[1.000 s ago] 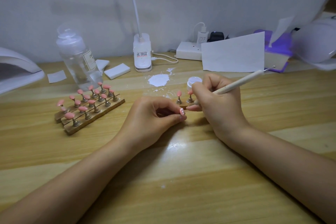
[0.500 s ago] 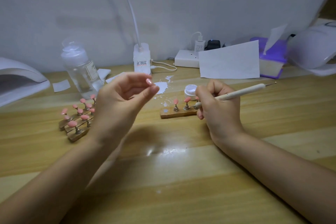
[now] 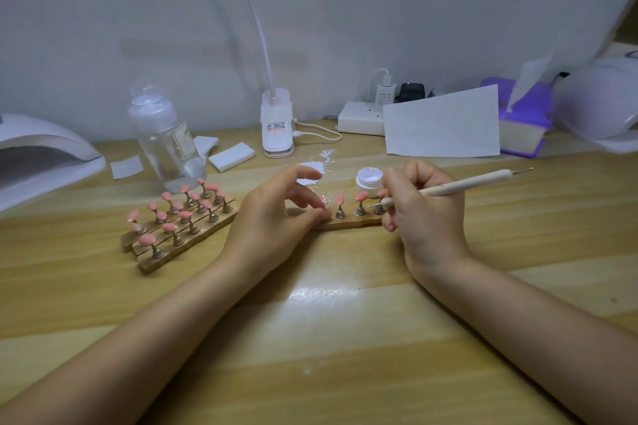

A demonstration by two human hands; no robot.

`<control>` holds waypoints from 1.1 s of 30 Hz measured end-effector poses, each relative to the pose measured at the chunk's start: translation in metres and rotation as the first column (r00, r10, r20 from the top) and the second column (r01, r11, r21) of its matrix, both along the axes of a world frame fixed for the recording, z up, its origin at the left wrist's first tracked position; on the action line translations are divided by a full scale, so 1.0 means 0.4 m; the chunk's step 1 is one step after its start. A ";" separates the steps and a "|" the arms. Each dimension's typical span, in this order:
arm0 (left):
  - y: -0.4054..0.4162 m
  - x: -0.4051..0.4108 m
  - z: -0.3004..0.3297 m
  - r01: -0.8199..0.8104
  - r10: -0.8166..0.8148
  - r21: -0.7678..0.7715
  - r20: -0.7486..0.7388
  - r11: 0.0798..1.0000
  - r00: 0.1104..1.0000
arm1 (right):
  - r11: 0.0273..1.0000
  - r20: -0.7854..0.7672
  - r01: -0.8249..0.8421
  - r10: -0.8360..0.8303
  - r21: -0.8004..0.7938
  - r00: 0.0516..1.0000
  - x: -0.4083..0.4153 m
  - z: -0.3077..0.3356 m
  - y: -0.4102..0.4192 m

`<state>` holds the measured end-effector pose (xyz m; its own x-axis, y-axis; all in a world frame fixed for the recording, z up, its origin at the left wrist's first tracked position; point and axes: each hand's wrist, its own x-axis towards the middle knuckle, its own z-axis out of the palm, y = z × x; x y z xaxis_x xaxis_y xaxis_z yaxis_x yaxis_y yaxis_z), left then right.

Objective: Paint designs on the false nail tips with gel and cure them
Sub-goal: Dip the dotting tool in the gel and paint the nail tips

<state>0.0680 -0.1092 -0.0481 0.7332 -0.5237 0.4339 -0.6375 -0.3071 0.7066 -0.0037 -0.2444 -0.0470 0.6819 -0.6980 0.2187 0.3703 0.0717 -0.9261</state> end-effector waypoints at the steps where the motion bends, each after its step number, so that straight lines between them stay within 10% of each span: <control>1: 0.000 0.001 -0.003 0.007 -0.007 -0.005 -0.011 1.000 1.000 | 1.000 0.003 -0.004 0.004 0.008 1.000 0.000 0.000 0.001; 19: -0.029 -0.006 0.025 0.119 -0.104 0.132 -0.118 0.984 0.988 | 1.000 0.014 -0.023 0.023 0.011 1.000 -0.005 0.010 0.004; 33: -0.044 -0.022 0.051 0.007 -0.058 0.340 0.140 0.940 0.988 | 0.997 0.084 0.011 -0.005 -0.070 0.996 -0.013 0.020 -0.025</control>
<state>0.0590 -0.1268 -0.0275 0.6554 -0.6805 0.3278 -0.7392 -0.4886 0.4635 -0.0090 -0.2544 -0.0392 0.6538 -0.6839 0.3237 0.4469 0.0038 -0.8946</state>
